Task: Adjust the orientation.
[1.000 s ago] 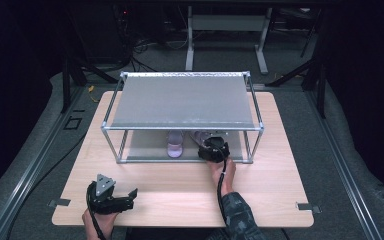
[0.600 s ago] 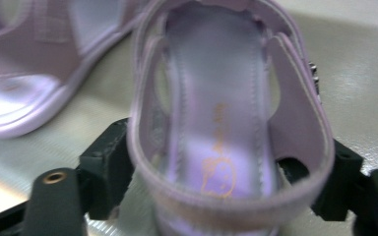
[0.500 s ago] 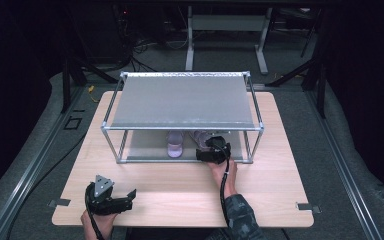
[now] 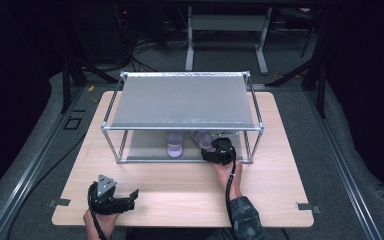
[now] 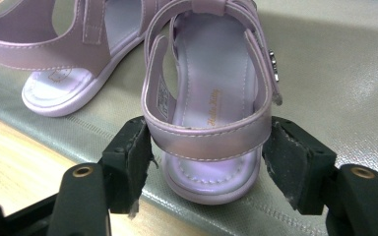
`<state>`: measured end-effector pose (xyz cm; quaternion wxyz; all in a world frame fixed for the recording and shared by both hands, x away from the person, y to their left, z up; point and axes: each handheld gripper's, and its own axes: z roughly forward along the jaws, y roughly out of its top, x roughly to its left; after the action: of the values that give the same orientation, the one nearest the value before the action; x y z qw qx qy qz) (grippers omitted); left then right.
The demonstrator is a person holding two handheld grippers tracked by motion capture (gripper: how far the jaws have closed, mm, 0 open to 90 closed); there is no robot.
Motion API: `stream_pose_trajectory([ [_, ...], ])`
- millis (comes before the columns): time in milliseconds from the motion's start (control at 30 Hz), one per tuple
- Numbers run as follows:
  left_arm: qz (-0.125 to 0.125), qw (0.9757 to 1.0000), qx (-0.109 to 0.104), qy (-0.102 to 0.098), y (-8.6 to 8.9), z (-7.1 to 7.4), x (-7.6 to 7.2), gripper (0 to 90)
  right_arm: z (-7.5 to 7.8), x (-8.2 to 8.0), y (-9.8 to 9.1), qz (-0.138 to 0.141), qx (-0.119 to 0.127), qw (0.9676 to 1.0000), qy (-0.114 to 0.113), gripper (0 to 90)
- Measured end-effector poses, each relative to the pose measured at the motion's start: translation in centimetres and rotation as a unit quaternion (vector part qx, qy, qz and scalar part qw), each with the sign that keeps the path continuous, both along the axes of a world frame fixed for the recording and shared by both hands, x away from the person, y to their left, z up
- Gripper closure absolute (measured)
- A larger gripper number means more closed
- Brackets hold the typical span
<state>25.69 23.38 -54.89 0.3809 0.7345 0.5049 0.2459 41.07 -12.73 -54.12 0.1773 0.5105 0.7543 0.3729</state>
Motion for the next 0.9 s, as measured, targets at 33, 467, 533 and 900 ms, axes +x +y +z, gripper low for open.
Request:
stream_pose_trajectory([
  [33,0.000,1.0000,0.000,0.001,0.0,0.0,0.0,0.0,0.0,0.1,0.0,0.001,0.002,1.0000,0.000,37.2],
  [467,0.000,1.0000,0.001,-0.002,0.0,0.2,0.0,0.0,0.3,0.2,1.1,0.001,0.016,0.9998,0.010,38.3],
  [533,-0.003,1.0000,0.000,-0.001,-0.1,0.2,0.0,0.0,0.3,0.3,1.1,0.003,0.025,0.9996,0.010,38.5],
  [900,-0.001,1.0000,-0.001,0.000,0.1,0.1,-0.2,0.0,0.0,0.4,1.6,0.002,0.045,0.9988,0.021,39.0],
])
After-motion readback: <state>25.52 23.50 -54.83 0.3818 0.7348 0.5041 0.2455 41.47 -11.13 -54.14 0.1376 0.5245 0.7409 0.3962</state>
